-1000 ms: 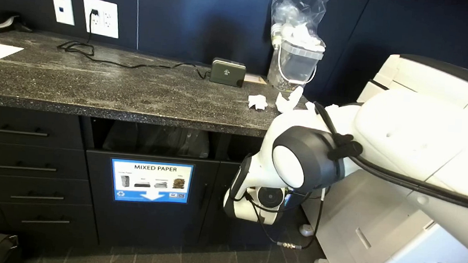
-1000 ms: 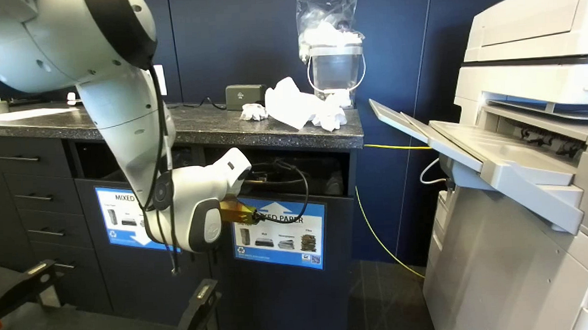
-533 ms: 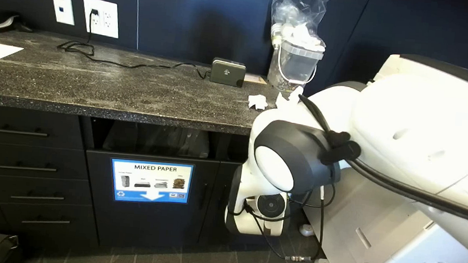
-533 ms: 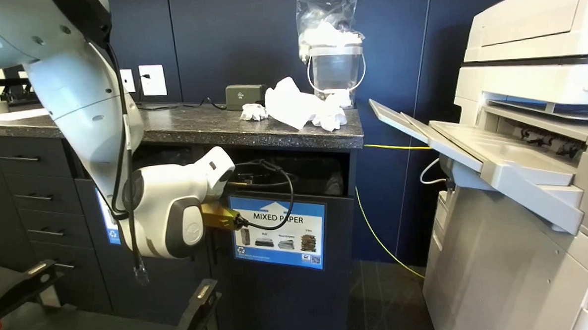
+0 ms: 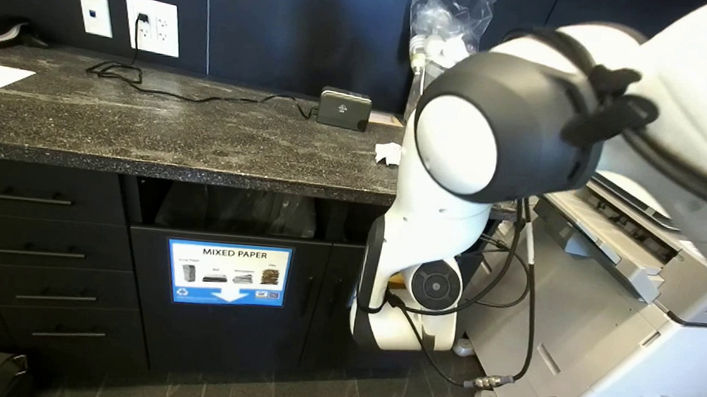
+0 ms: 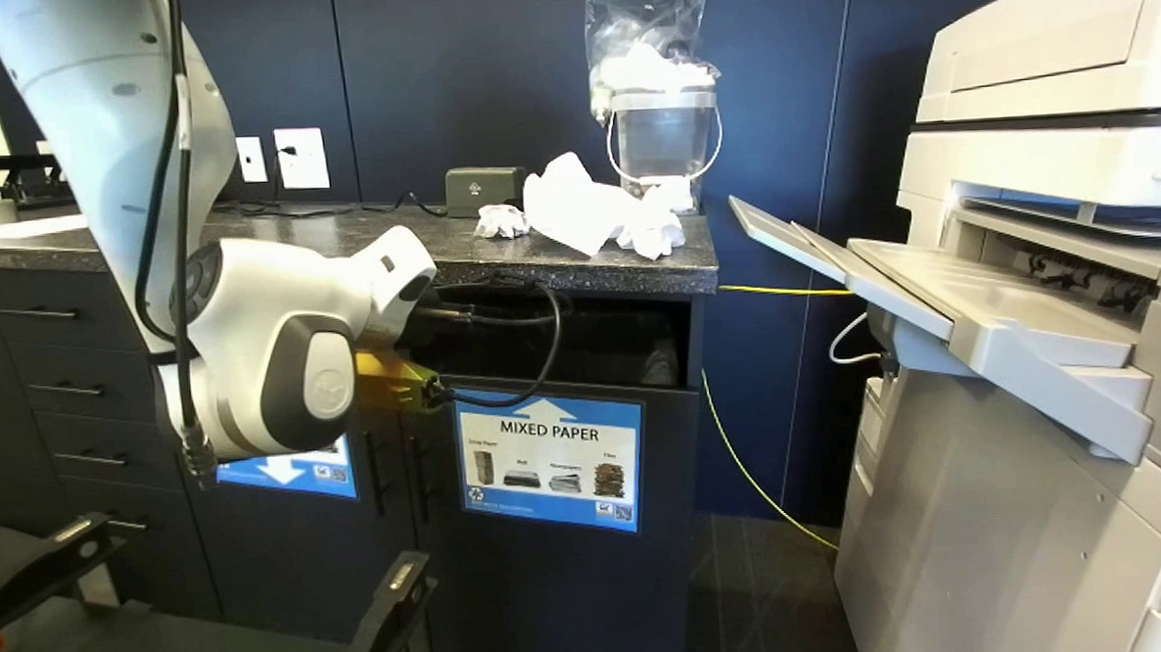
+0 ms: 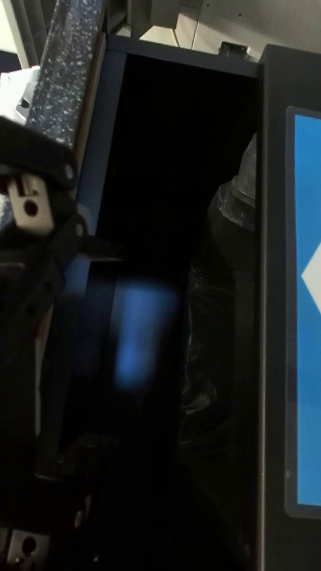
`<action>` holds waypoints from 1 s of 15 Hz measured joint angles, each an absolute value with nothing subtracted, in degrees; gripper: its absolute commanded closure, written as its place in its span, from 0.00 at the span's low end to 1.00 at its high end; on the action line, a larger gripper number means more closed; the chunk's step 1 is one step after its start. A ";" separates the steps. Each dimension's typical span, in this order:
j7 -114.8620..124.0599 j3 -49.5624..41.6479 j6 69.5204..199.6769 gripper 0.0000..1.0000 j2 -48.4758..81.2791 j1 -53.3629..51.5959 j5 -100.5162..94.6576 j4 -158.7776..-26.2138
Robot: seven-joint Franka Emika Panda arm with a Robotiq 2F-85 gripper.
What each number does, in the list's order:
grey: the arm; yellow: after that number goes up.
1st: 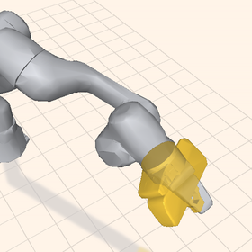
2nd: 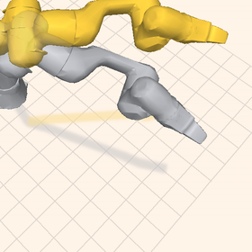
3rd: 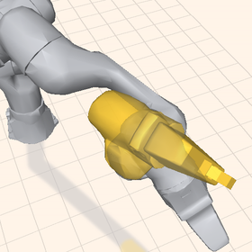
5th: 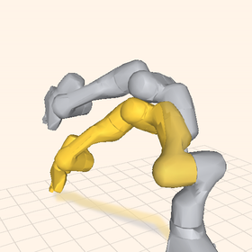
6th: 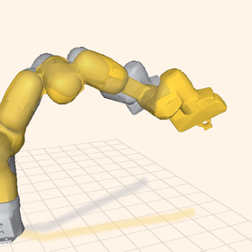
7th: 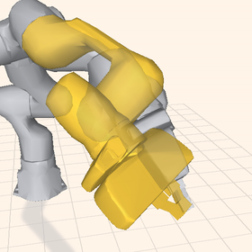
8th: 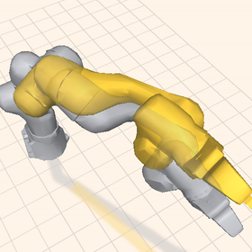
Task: Throw some of the papers on the countertop into the trash can on the right
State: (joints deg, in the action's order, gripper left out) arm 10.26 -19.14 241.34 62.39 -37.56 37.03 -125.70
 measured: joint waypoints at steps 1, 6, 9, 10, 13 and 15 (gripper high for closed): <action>10.26 -18.95 240.99 0.00 59.52 -37.56 35.90 -128.56; 11.29 -19.50 234.02 0.00 44.45 -38.34 28.97 -142.72; 11.28 -21.60 224.96 0.00 35.27 -39.91 25.93 -148.94; 11.01 -22.74 221.01 0.00 32.30 -40.64 25.58 -150.22; 7.08 -27.17 206.69 0.00 23.01 -42.98 26.54 -151.81; 1.48 -31.10 196.95 0.00 17.19 -44.63 29.19 -151.77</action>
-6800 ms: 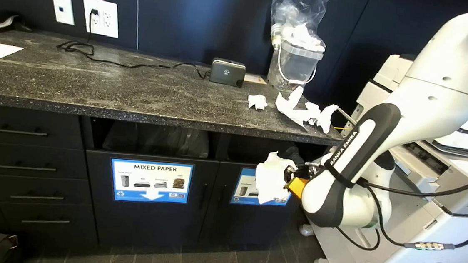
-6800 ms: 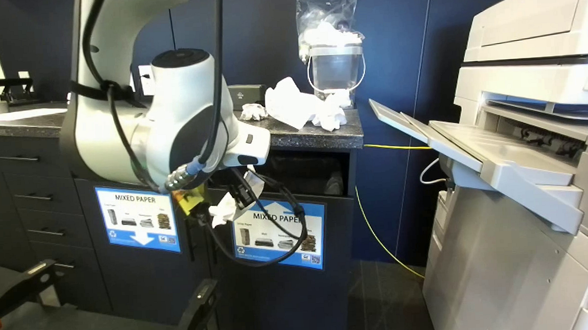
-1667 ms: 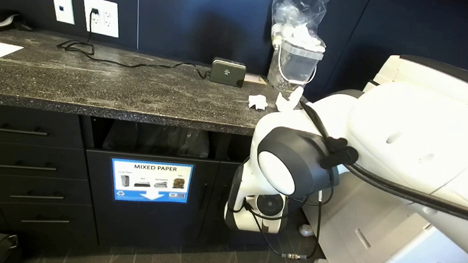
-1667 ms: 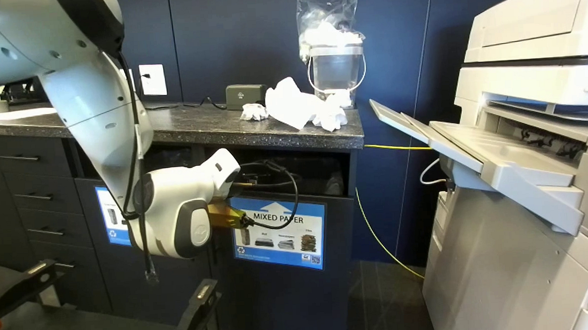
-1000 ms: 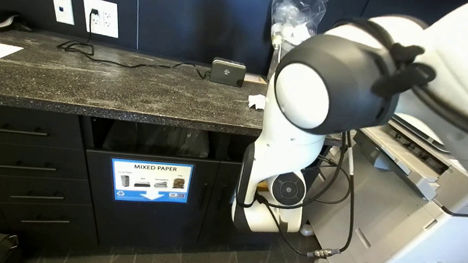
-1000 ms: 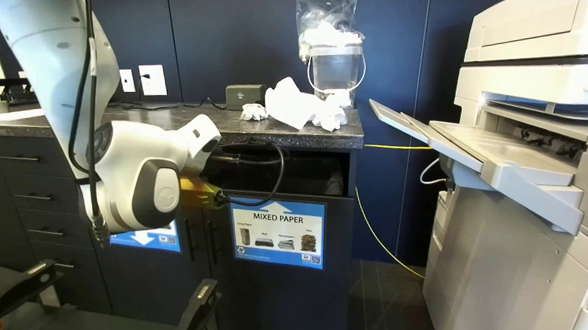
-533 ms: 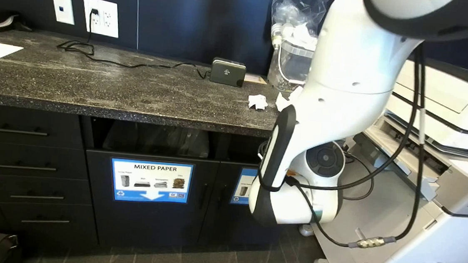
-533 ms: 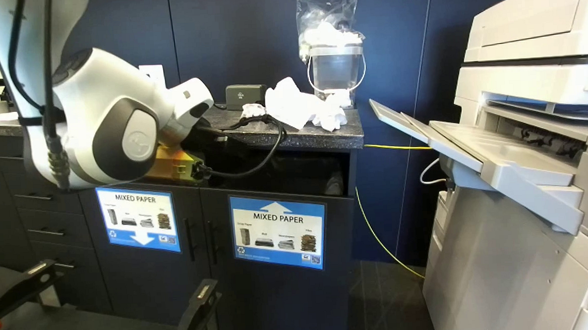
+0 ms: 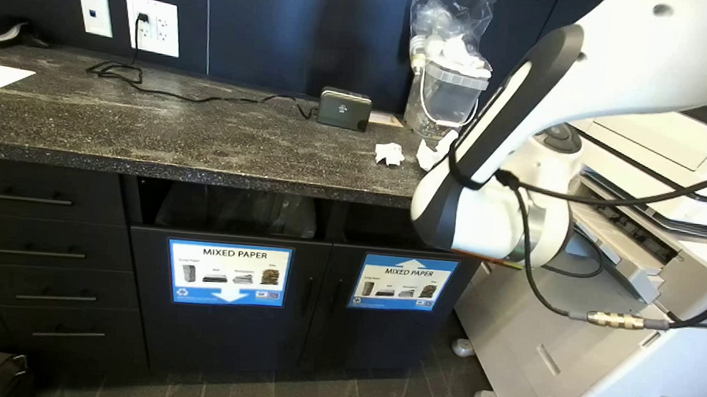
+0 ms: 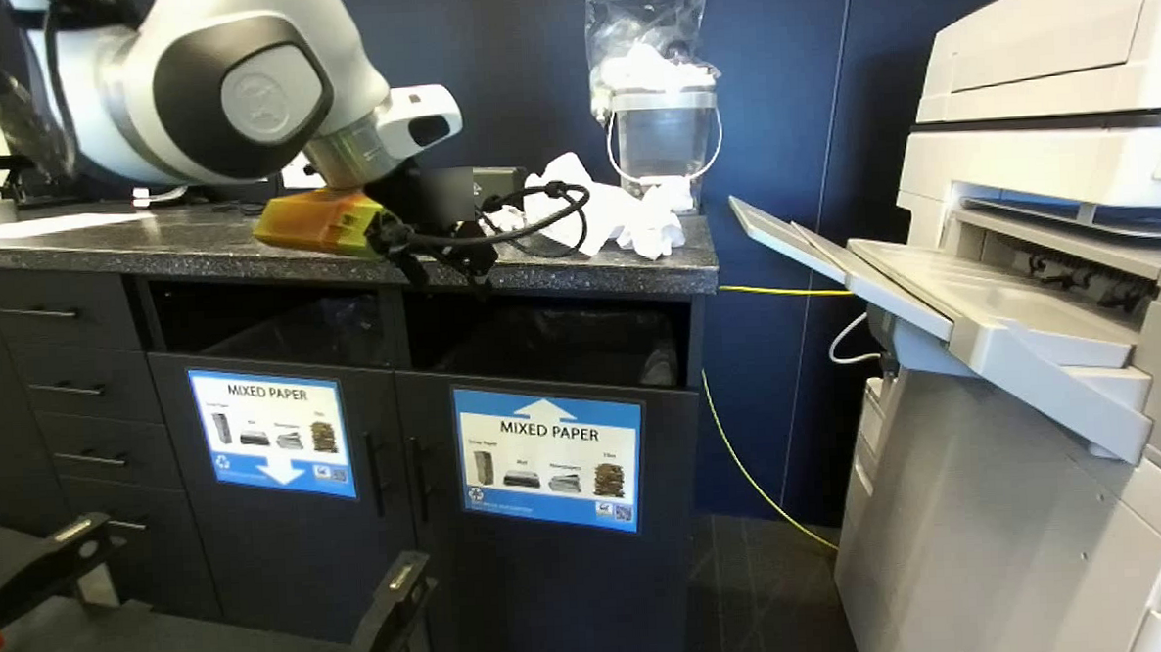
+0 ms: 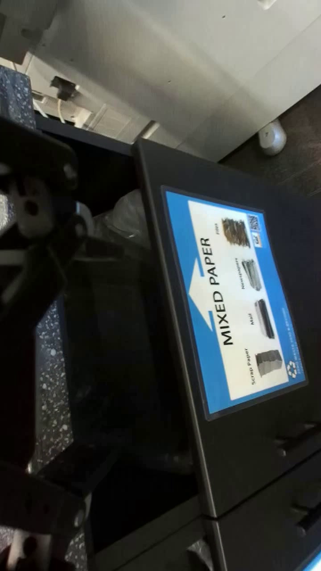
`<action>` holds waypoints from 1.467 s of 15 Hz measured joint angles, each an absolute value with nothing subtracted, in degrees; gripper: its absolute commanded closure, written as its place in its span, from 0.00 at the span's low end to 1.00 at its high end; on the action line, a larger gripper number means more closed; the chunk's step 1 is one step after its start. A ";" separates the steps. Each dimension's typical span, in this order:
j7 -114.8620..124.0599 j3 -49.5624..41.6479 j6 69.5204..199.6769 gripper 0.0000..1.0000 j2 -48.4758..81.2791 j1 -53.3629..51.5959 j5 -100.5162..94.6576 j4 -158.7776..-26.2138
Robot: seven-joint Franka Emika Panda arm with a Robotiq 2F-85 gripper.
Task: Throw some of the papers on the countertop into the trash can on the right
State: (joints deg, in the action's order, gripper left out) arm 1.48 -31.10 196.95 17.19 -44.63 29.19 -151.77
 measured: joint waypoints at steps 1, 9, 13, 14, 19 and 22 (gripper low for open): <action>-1.48 -34.48 191.91 0.00 14.73 -46.41 30.50 -151.29; -1.85 -63.27 162.70 0.00 11.41 -60.11 15.22 -136.37; 4.23 -72.29 149.04 0.00 11.37 -65.41 5.02 -124.77; 5.63 -73.90 145.38 0.00 11.37 -66.59 3.20 -121.80; 11.59 -67.78 129.10 0.00 9.26 -59.41 2.38 -107.71; 12.79 -56.23 123.76 0.00 8.66 -46.12 9.94 -104.04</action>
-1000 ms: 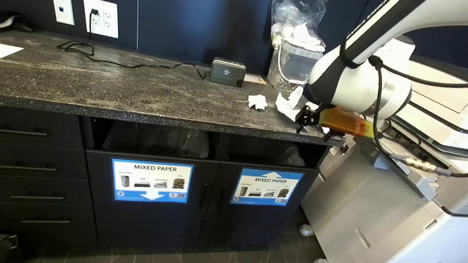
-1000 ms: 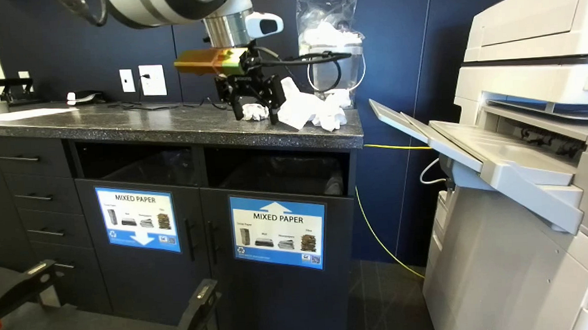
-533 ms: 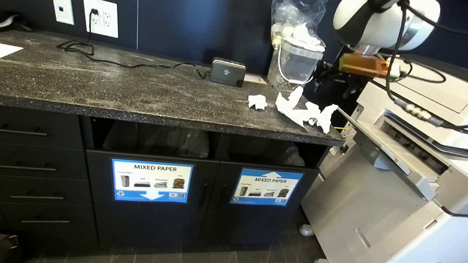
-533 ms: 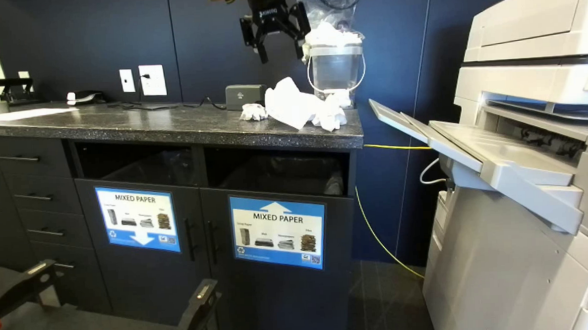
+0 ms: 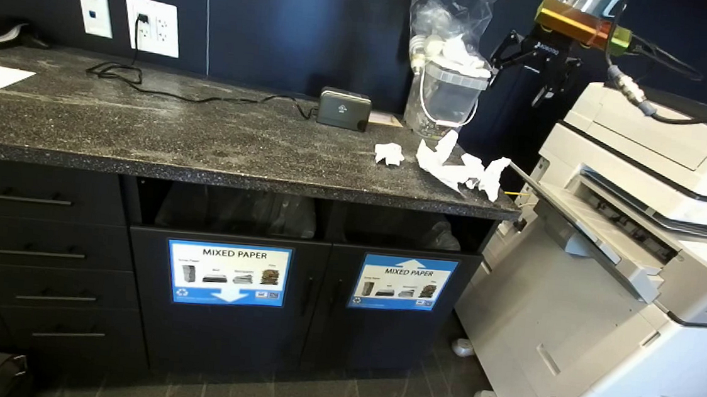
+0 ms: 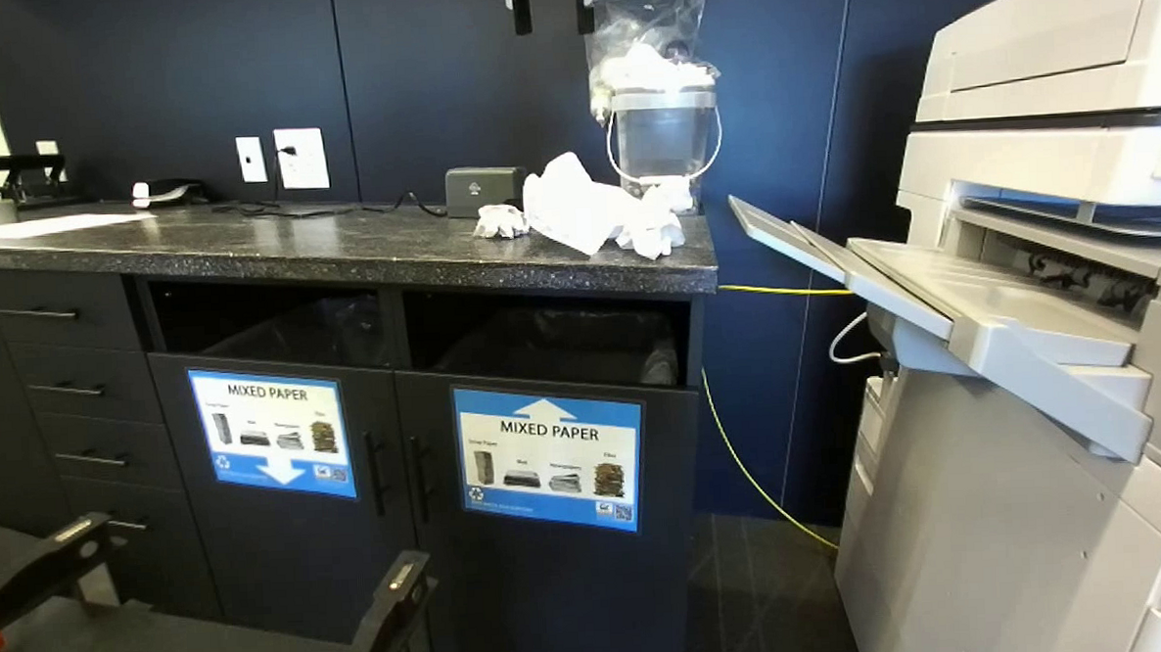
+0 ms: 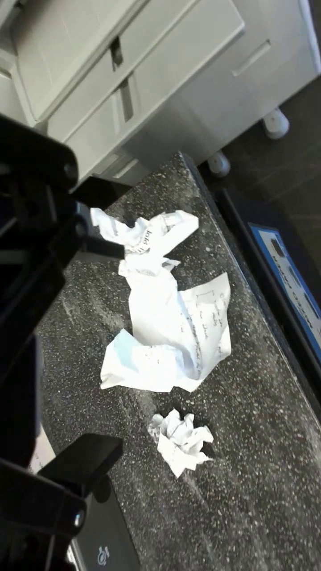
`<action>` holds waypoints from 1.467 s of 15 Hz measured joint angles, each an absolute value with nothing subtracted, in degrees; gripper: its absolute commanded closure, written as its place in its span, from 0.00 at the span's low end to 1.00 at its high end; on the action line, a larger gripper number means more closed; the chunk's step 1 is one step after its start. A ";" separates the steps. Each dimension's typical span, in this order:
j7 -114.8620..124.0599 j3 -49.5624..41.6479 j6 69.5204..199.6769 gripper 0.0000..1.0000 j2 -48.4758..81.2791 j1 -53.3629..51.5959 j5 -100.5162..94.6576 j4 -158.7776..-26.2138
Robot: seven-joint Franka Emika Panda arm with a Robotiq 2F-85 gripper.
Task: Throw some of the papers on the countertop into the trash can on the right
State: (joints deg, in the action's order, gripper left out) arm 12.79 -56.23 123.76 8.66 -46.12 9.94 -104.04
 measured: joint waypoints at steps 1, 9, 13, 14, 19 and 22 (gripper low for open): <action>12.83 -52.65 122.81 0.00 9.27 -41.81 13.37 -103.52; 25.76 -23.20 124.89 0.00 22.36 -8.42 27.32 -95.06; 37.65 -18.21 128.50 0.00 24.05 -3.04 21.31 -91.78; 40.40 -18.02 128.53 0.00 24.05 -2.86 18.45 -91.41; 49.35 -16.97 125.69 0.00 25.79 -2.70 5.51 -89.59; 49.49 -15.29 123.91 0.00 28.51 -1.53 4.06 -87.29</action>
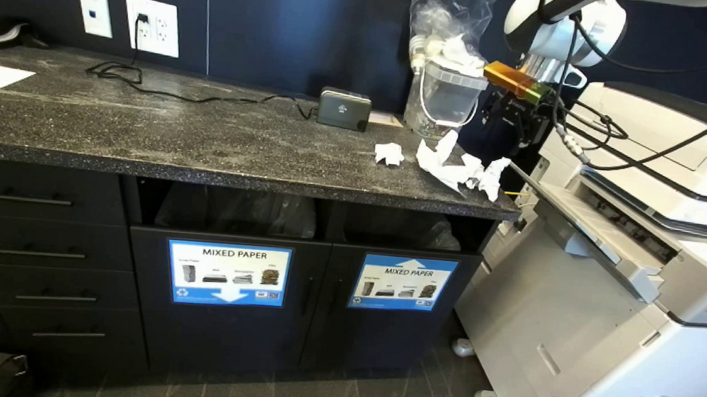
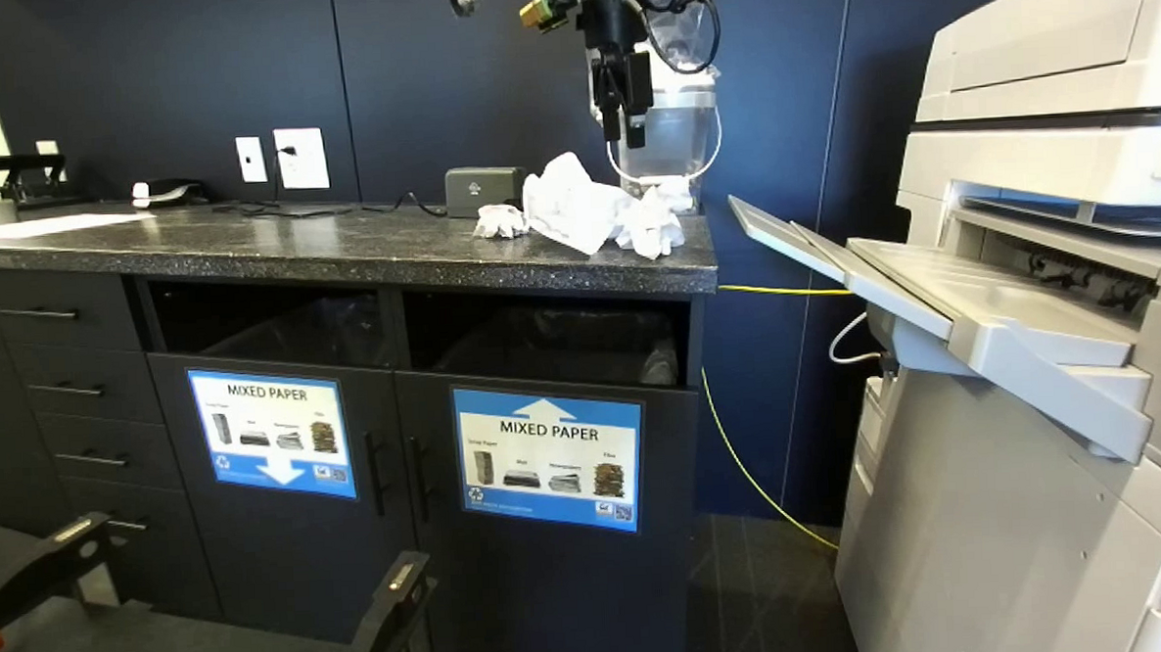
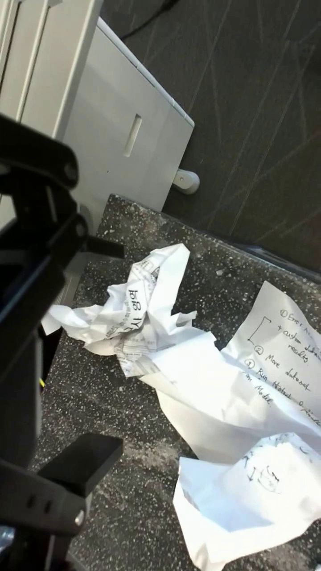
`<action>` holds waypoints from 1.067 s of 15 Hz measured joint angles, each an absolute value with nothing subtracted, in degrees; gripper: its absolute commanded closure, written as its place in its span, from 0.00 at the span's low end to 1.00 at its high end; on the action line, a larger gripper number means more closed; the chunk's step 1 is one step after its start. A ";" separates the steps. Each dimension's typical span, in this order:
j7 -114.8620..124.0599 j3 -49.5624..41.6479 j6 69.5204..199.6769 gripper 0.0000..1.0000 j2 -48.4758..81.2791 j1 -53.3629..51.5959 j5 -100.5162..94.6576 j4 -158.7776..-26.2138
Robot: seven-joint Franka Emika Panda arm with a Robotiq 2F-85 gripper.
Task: Throw some of the papers on the countertop into the trash can on the right
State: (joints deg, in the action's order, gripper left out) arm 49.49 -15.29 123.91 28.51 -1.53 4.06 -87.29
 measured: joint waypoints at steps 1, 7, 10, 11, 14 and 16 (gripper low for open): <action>49.48 -14.75 123.76 0.00 29.55 -1.02 3.99 -86.48; 49.44 -13.68 123.67 0.00 35.19 1.69 3.95 -81.71; 49.42 -13.57 123.66 0.00 37.01 2.71 3.95 -80.10; 49.42 -13.53 123.65 0.00 37.59 2.95 3.95 -79.61; 49.41 -13.24 123.64 0.00 39.27 3.56 3.95 -78.17; 49.41 -13.07 123.64 0.00 40.29 3.88 3.95 -77.23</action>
State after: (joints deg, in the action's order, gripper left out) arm 49.41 -13.07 123.64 40.29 3.88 3.95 -77.23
